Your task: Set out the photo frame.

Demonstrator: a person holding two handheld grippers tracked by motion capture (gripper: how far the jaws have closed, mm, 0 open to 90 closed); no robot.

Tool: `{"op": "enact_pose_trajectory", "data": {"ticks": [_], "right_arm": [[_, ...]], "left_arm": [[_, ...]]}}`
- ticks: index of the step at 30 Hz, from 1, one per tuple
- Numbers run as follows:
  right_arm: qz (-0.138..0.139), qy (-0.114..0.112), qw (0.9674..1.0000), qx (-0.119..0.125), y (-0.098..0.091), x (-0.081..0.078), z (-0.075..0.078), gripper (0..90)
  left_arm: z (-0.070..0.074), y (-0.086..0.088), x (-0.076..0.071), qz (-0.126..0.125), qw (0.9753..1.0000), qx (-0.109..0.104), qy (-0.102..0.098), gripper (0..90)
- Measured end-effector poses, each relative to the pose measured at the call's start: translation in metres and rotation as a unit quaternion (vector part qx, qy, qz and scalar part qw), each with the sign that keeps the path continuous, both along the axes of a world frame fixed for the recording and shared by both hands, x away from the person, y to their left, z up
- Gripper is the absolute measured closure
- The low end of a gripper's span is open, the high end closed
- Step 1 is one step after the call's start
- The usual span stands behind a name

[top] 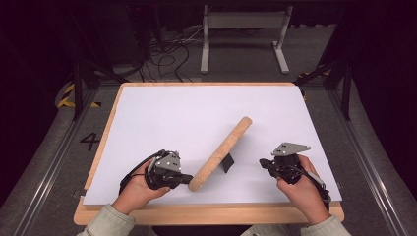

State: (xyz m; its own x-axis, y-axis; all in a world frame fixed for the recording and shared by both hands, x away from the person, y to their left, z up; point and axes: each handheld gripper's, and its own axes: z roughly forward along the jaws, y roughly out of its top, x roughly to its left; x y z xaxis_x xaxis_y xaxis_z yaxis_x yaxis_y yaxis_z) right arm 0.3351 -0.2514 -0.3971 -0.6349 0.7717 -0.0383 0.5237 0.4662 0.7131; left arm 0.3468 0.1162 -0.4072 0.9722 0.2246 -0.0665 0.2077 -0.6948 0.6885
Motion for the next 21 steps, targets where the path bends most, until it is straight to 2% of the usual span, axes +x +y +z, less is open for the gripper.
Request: {"op": "enact_pose_trajectory", "data": {"ticks": [2, 6, 9, 10, 13, 21], "right_arm": [[0.004, -0.001, 1.0000, 0.003, 0.002, 0.000, 0.000, 90.0], [0.029, -0.015, 0.9990, 0.031, 0.011, -0.002, -0.001, 90.0], [0.037, -0.018, 0.9982, 0.044, 0.015, -0.002, -0.002, 90.0], [0.047, -0.018, 0.9970, 0.058, 0.021, -0.002, -0.004, 90.0], [0.063, -0.019, 0.9951, 0.074, 0.034, -0.001, -0.010, 90.0], [0.100, -0.013, 0.9913, 0.085, 0.063, 0.005, -0.028, 90.0]], "left_arm": [[0.000, 0.000, 0.000, 0.001, 1.0000, 0.001, 0.003, 90.0], [-0.004, 0.007, 0.005, 0.018, 0.9996, -0.020, 0.009, 89.3], [-0.005, 0.010, 0.006, 0.031, 0.9991, -0.025, 0.011, 88.1], [-0.005, 0.013, 0.008, 0.043, 0.9986, -0.032, -0.003, 87.9], [-0.004, 0.018, 0.009, 0.062, 0.9971, -0.044, -0.011, 87.8], [-0.003, 0.023, 0.009, 0.085, 0.9941, -0.063, -0.024, 87.6]]}}
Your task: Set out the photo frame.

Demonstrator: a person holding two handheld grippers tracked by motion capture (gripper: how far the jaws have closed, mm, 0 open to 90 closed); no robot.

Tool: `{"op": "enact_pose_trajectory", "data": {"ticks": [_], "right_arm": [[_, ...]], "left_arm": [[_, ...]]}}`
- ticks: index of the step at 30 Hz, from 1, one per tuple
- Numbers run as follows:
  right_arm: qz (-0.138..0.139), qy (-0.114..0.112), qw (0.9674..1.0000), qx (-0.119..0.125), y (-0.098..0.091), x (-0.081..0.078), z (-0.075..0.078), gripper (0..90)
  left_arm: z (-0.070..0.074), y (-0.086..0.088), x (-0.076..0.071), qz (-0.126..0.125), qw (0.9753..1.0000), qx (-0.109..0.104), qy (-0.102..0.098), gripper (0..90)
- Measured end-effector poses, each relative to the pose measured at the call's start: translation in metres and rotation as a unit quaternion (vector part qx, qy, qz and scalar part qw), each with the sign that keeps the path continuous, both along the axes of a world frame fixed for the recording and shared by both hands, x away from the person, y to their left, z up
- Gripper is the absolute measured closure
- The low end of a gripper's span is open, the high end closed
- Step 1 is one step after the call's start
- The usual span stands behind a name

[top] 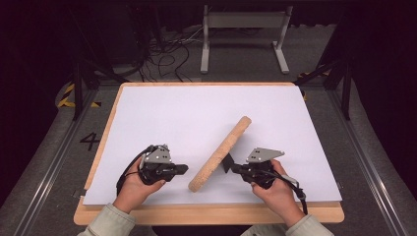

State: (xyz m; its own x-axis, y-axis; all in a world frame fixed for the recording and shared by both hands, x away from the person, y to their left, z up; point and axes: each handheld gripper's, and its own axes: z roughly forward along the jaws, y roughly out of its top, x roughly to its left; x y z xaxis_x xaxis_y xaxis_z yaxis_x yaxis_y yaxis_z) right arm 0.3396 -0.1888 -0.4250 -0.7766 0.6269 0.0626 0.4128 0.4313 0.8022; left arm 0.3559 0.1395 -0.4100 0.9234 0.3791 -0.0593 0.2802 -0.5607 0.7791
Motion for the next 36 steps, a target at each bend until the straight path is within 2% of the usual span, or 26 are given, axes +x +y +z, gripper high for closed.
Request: {"op": "enact_pose_trajectory", "data": {"ticks": [6, 8, 12, 15, 17, 31, 33, 36], "right_arm": [[0.016, 0.002, 0.9999, -0.003, 0.016, 0.003, -0.013, 90.0], [0.022, 0.002, 0.9997, -0.012, 0.023, 0.005, -0.019, 90.0], [0.018, 0.002, 0.9997, -0.018, 0.025, 0.009, -0.026, 90.0], [0.010, -0.004, 0.9995, -0.030, 0.025, 0.013, -0.030, 90.0], [0.008, 0.003, 0.9998, -0.018, 0.023, 0.015, -0.031, 90.0], [0.000, -0.001, 0.9998, -0.018, 0.016, 0.022, -0.032, 90.0], [-0.003, -0.003, 0.9998, -0.019, 0.014, 0.024, -0.032, 90.0], [-0.010, -0.007, 0.9997, -0.021, 0.012, 0.027, -0.032, 90.0]], "left_arm": [[-0.002, 0.002, 0.002, 0.011, 0.9999, 0.009, 0.007, 87.9], [-0.002, 0.002, 0.001, 0.012, 0.9999, 0.010, 0.007, 88.0], [-0.002, 0.002, 0.001, 0.014, 0.9998, 0.012, 0.006, 88.0], [-0.003, 0.001, 0.002, 0.013, 0.9998, 0.017, 0.005, 87.9], [-0.003, 0.001, 0.001, 0.013, 0.9998, 0.017, 0.005, 87.9], [-0.002, 0.000, 0.000, 0.009, 0.9998, 0.017, 0.004, 87.6], [-0.002, 0.000, -0.001, 0.009, 0.9998, 0.017, 0.010, 87.6], [-0.003, -0.001, -0.001, 0.006, 0.9998, 0.018, 0.004, 87.6]]}}
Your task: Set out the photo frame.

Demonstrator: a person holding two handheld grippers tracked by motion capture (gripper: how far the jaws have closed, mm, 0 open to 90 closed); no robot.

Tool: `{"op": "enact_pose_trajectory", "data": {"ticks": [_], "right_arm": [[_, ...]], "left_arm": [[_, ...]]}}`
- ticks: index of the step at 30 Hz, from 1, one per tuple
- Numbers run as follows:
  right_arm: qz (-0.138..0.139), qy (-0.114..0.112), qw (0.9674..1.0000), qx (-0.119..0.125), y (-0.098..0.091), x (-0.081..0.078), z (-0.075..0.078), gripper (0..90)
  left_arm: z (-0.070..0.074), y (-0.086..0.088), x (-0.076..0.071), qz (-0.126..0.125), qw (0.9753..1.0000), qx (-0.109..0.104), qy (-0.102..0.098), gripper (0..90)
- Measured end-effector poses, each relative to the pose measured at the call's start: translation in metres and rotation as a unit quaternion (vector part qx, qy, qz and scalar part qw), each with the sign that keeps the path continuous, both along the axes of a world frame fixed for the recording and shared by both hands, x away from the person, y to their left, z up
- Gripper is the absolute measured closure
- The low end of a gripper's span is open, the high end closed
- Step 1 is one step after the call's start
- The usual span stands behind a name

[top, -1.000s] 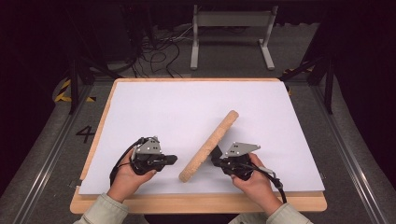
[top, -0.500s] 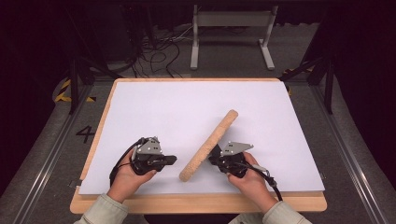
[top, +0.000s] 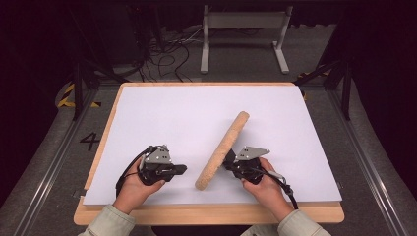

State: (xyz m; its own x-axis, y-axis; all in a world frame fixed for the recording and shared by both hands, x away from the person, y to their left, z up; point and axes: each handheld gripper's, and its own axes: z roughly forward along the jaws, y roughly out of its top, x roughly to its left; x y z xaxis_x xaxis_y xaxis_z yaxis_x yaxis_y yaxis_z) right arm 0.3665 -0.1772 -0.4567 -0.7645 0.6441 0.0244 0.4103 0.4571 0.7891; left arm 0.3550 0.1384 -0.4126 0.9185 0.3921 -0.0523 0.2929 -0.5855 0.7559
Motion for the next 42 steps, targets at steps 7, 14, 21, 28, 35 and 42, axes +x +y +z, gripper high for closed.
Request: {"op": "enact_pose_trajectory", "data": {"ticks": [7, 14, 21, 28, 35, 42], "right_arm": [[-0.017, -0.009, 0.9998, -0.005, -0.007, 0.007, 0.000, 90.0], [-0.031, -0.013, 0.9994, -0.007, -0.012, 0.009, 0.001, 90.0], [-0.046, -0.007, 0.9977, 0.050, -0.036, 0.003, 0.025, 90.0], [-0.072, -0.013, 0.9950, 0.068, -0.059, -0.002, 0.035, 90.0], [-0.106, -0.001, 0.9920, 0.069, -0.083, -0.005, 0.049, 85.0], [-0.115, -0.001, 0.9905, 0.075, -0.094, -0.006, 0.057, 84.2]], "left_arm": [[-0.001, -0.004, -0.002, -0.007, 1.0000, 0.003, 0.000, 87.6], [-0.007, -0.019, -0.005, -0.020, 0.9998, 0.001, 0.003, 88.2], [-0.015, -0.043, -0.010, -0.040, 0.9991, 0.015, 0.004, 89.0], [-0.018, -0.062, -0.014, -0.064, 0.9976, 0.027, -0.003, 89.8], [-0.023, -0.074, -0.015, -0.091, 0.9958, 0.011, 0.006, 89.9], [-0.025, -0.087, -0.014, -0.110, 0.9938, 0.005, 0.014, 89.8]]}}
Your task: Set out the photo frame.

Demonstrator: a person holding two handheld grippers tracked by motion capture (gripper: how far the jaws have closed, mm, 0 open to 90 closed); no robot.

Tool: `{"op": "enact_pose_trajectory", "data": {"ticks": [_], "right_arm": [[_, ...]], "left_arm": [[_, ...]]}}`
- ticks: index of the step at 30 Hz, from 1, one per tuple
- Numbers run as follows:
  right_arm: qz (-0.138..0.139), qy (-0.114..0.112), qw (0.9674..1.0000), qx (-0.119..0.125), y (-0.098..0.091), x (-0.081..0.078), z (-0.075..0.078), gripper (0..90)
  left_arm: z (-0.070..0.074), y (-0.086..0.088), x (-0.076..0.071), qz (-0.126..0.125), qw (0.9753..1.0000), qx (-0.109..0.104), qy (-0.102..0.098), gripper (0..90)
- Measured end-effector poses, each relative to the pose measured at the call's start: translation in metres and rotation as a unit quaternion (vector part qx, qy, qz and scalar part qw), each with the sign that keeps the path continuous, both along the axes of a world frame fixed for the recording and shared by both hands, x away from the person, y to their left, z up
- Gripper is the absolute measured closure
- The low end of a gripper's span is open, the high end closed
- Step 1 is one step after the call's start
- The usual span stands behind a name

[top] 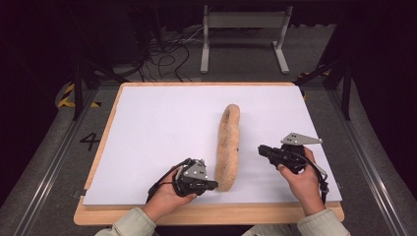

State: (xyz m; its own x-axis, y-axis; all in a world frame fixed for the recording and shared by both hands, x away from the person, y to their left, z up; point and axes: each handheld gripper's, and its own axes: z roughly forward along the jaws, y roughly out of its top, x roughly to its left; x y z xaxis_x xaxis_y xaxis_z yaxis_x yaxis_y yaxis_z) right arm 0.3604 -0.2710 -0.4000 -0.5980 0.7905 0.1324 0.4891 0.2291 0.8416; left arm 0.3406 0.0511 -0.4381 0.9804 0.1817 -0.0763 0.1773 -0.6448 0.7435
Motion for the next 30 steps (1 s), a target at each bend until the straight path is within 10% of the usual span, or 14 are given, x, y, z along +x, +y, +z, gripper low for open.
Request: {"op": "enact_pose_trajectory", "data": {"ticks": [30], "right_arm": [[0.010, 0.014, 0.9980, 0.061, -0.004, -0.007, 0.024, 63.4]], "left_arm": [[-0.005, -0.027, 0.003, -0.006, 0.9998, -0.012, 0.015, 79.9]]}}
